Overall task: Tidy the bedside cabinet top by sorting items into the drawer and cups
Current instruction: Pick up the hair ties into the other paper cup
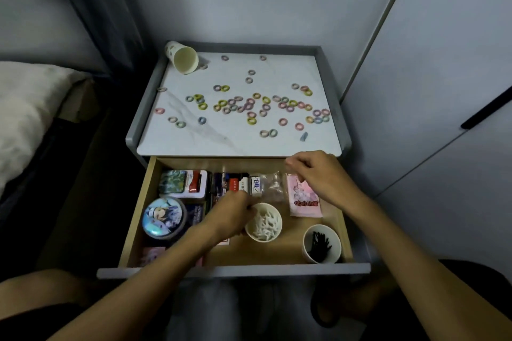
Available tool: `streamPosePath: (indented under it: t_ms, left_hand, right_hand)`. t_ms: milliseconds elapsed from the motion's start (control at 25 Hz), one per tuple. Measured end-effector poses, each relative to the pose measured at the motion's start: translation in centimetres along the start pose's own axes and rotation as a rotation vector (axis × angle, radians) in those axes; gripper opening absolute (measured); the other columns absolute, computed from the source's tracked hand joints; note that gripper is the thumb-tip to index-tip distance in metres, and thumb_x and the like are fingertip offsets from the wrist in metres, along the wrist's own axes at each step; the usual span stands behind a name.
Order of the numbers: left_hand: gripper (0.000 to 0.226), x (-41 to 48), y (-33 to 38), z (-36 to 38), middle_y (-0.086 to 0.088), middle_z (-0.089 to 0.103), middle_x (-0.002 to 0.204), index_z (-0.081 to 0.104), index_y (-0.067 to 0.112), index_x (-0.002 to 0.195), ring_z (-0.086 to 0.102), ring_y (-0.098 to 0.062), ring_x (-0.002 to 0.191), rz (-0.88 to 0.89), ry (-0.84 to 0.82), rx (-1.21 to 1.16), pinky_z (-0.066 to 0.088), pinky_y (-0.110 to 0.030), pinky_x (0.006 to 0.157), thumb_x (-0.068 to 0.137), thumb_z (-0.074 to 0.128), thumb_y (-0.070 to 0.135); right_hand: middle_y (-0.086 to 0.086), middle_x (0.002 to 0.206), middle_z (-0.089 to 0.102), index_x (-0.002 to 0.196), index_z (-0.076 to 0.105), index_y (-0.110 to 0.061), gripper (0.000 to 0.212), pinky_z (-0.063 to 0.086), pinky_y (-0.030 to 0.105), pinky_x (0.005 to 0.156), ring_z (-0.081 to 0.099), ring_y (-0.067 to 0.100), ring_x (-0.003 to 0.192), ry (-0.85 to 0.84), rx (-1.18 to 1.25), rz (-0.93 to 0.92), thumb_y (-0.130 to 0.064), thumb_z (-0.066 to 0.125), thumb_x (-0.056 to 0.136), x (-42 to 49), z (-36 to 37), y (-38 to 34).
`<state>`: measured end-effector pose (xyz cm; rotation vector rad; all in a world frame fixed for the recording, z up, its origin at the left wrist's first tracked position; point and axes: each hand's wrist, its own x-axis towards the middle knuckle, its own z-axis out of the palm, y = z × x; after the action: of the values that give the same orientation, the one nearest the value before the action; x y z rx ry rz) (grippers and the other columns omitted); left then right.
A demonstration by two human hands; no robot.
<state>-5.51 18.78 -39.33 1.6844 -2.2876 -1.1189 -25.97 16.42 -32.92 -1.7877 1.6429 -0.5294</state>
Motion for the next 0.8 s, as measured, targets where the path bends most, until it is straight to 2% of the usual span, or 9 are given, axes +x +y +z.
streamPosePath:
  t_ms: [80,200,280,520,600,680,760,800]
  left_hand:
    - [0.020,0.1,0.5,1.8,-0.013,0.073,0.093,0.072,0.006,0.100,0.061,-0.008,0.055,0.014,-0.040,0.009,0.048,-0.017,0.051,0.096,0.053,0.008]
    - [0.019,0.4,1.4,3.4,-0.013,0.072,0.103,0.072,0.005,0.102,0.069,-0.022,0.080,0.042,-0.036,0.001,0.049,-0.020,0.063,0.094,0.054,0.005]
    - [0.018,0.6,1.9,4.0,-0.014,0.071,0.105,0.071,0.003,0.100,0.068,-0.024,0.089,0.061,-0.061,0.022,0.045,-0.020,0.067,0.094,0.055,0.008]
    - [0.022,0.7,1.9,4.3,-0.011,0.071,0.109,0.069,0.008,0.110,0.067,-0.024,0.094,0.078,-0.169,0.034,0.046,-0.025,0.073,0.094,0.058,0.016]
    - [0.029,0.6,2.0,3.4,-0.009,0.067,0.120,0.065,0.011,0.122,0.064,-0.018,0.089,0.075,-0.215,0.041,0.047,-0.022,0.072,0.096,0.058,0.021]
    - [0.040,0.3,2.3,1.4,-0.006,0.061,0.131,0.055,0.014,0.134,0.061,-0.014,0.090,0.045,-0.244,0.054,0.049,-0.024,0.080,0.097,0.057,0.029]
    - [0.041,0.2,2.2,-1.9,-0.004,0.063,0.129,0.054,0.019,0.135,0.064,-0.016,0.099,0.043,-0.159,0.108,0.051,-0.034,0.091,0.097,0.056,0.035]
    - [0.039,0.2,2.0,-3.8,-0.002,0.065,0.125,0.056,0.020,0.132,0.065,-0.015,0.098,0.047,-0.090,0.107,0.052,-0.036,0.090,0.097,0.055,0.036]
  right_hand:
    - [-0.009,0.081,0.070,0.106,0.073,-0.021,0.024,0.048,0.023,0.068,0.063,0.003,0.074,-0.024,0.000,0.008,-0.034,0.055,0.097,-0.1,0.0,0.3]
    - [-0.009,0.086,0.071,0.109,0.072,-0.022,0.023,0.049,0.023,0.075,0.064,0.002,0.076,-0.037,0.000,-0.002,-0.032,0.056,0.097,-0.3,0.1,0.3]
    - [-0.007,0.093,0.072,0.110,0.072,-0.021,0.023,0.050,0.023,0.078,0.064,0.001,0.079,-0.042,-0.002,-0.011,-0.031,0.057,0.097,-0.2,0.1,0.2]
    - [-0.008,0.093,0.069,0.114,0.070,-0.021,0.024,0.048,0.024,0.078,0.062,0.003,0.081,-0.083,-0.034,-0.012,-0.032,0.059,0.095,0.0,0.6,0.1]
    - [-0.006,0.103,0.071,0.115,0.069,-0.021,0.025,0.052,0.028,0.085,0.064,0.006,0.090,-0.094,-0.042,-0.011,-0.033,0.060,0.095,0.2,0.9,0.1]
    - [-0.006,0.107,0.071,0.116,0.069,-0.022,0.025,0.052,0.028,0.087,0.064,0.007,0.095,-0.096,-0.052,-0.010,-0.032,0.060,0.095,0.3,1.2,0.0]
    - [-0.007,0.108,0.070,0.116,0.069,-0.023,0.024,0.048,0.019,0.081,0.061,0.002,0.093,-0.086,-0.064,-0.020,-0.030,0.060,0.095,0.6,1.5,-0.2]
    - [-0.008,0.109,0.069,0.116,0.068,-0.023,0.024,0.045,0.015,0.078,0.059,-0.001,0.090,-0.084,-0.065,-0.030,-0.028,0.060,0.095,0.7,1.5,-0.4]
